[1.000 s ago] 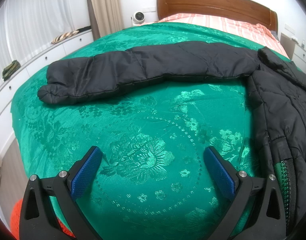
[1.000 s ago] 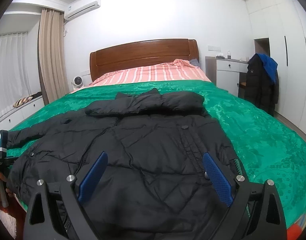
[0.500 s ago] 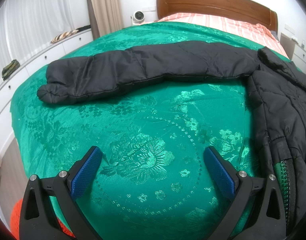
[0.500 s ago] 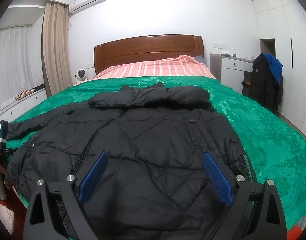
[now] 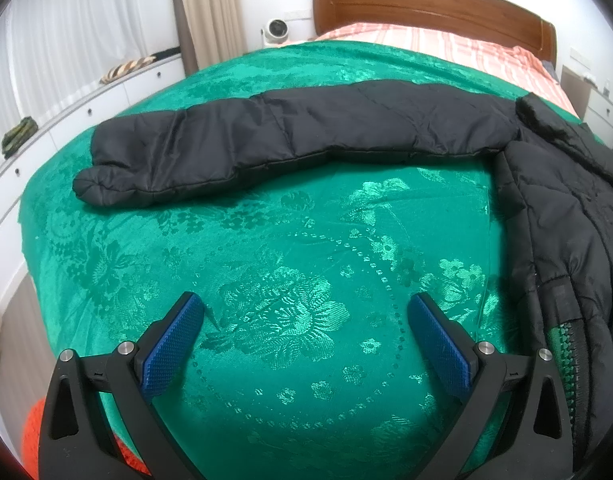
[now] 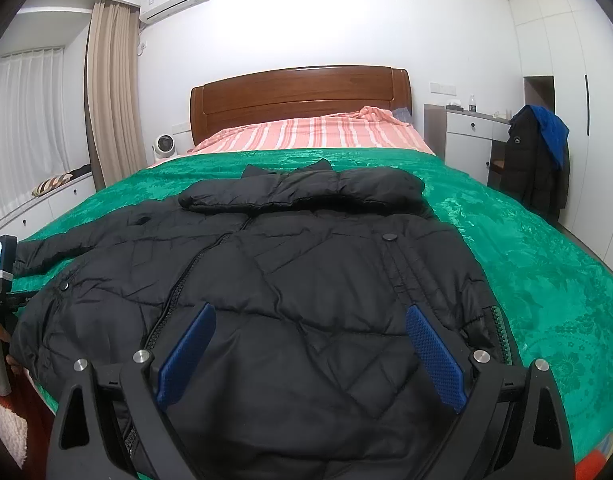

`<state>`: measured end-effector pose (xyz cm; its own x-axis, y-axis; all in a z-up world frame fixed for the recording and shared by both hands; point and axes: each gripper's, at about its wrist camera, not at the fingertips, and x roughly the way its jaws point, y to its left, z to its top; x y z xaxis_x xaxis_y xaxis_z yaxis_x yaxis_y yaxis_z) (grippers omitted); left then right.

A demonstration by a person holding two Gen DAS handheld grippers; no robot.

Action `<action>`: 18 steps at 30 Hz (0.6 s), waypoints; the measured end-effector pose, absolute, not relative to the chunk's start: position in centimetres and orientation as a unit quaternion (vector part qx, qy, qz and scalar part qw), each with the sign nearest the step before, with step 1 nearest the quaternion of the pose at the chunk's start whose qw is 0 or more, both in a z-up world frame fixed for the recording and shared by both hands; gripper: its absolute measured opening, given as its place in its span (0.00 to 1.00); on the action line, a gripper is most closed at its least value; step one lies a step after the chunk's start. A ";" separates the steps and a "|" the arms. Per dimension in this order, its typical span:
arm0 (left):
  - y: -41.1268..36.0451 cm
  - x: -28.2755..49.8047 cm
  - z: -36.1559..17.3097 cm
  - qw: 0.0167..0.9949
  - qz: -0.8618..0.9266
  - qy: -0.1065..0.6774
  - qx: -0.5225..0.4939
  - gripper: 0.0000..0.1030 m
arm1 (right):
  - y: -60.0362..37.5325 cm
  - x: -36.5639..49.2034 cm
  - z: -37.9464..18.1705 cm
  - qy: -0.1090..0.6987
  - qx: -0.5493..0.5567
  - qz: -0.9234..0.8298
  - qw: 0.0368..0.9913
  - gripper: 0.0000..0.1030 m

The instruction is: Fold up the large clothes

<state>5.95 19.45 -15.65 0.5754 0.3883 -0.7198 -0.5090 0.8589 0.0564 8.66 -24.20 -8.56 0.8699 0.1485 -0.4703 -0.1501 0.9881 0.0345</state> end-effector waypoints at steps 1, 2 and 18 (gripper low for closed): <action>19.6 6.0 -15.4 0.881 0.249 0.394 -0.084 1.00 | -24.2 8.7 -8.6 0.244 -0.002 0.077 0.967 0.93; 20.0 6.2 -15.0 0.879 0.244 0.400 -0.089 1.00 | -24.2 8.6 -8.6 0.244 -0.002 0.076 0.967 0.93; 36.3 -0.8 -6.9 0.816 0.216 0.296 -0.448 1.00 | -23.4 9.4 -9.4 0.259 -0.006 0.082 0.963 0.93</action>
